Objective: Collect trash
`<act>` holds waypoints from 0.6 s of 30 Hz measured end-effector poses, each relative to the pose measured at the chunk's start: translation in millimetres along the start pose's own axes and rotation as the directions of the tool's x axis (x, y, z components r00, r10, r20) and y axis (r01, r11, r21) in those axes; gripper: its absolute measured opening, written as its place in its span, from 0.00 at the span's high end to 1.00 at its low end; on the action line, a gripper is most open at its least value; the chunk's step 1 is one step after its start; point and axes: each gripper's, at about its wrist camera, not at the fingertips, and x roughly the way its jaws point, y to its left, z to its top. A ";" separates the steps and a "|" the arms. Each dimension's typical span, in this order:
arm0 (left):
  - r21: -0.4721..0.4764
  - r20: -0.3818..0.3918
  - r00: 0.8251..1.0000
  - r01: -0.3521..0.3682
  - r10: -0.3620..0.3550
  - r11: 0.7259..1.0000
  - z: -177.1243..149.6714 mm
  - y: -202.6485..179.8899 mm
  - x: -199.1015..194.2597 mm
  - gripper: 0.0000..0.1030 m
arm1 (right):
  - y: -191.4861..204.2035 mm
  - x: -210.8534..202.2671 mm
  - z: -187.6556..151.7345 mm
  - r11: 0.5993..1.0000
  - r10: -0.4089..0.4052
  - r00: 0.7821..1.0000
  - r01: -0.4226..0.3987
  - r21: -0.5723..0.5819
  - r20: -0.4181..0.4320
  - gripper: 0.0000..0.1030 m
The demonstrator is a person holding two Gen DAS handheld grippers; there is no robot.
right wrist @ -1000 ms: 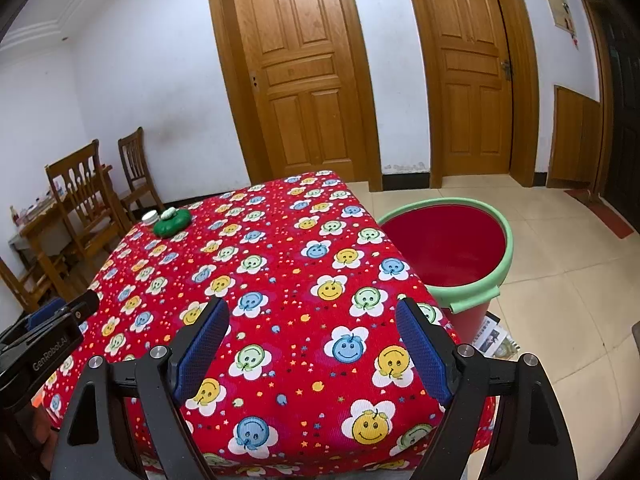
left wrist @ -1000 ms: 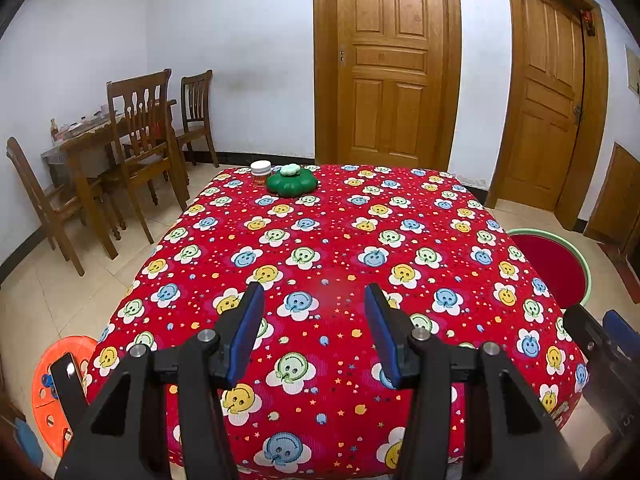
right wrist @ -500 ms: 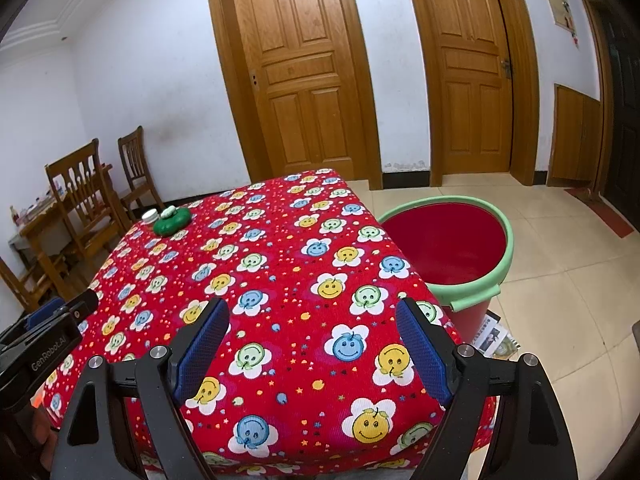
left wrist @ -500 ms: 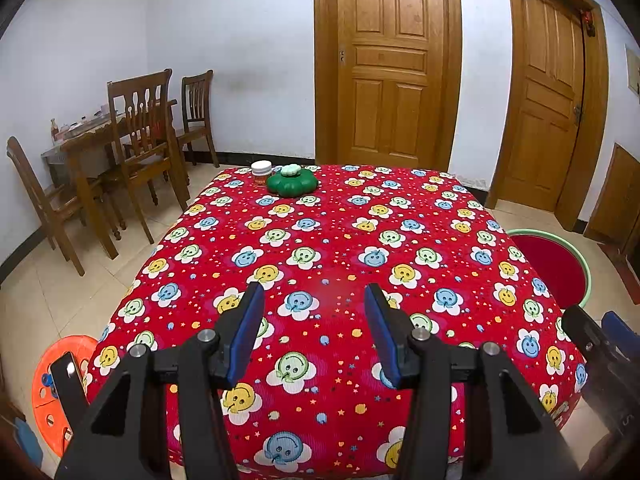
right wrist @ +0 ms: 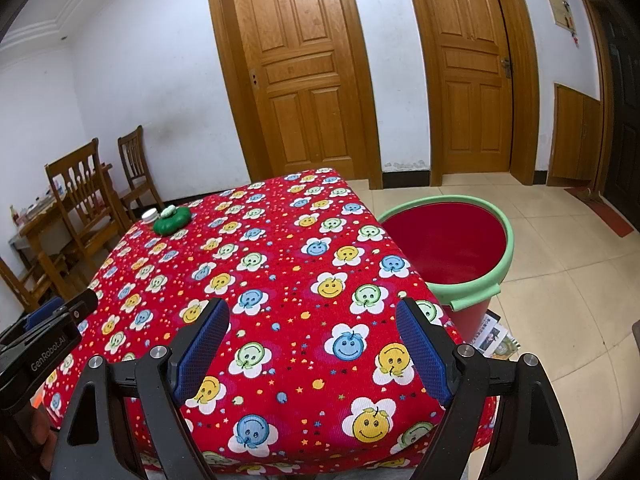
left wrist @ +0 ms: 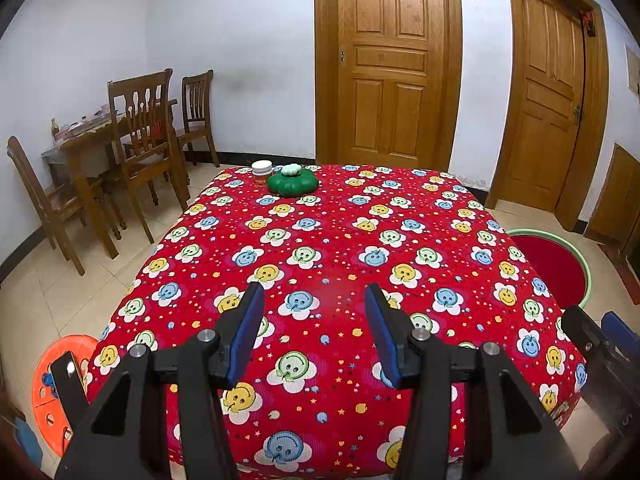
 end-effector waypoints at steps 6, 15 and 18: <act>-0.001 0.000 1.000 0.000 0.000 1.000 0.0 0.0 -0.2 0.50 | 0.4 0.0 -2.7 1.000 0.000 1.000 0.000 0.000 -0.002 0.17; 0.000 0.000 1.000 0.000 0.000 1.000 -0.2 -0.1 -0.3 0.50 | 0.3 0.0 -2.3 1.000 0.000 1.000 0.000 0.000 -0.002 0.17; 0.000 -0.001 1.000 0.000 0.000 1.000 -0.2 -0.1 -0.4 0.50 | 0.2 0.0 -2.1 1.000 0.000 1.000 0.000 0.000 -0.003 0.17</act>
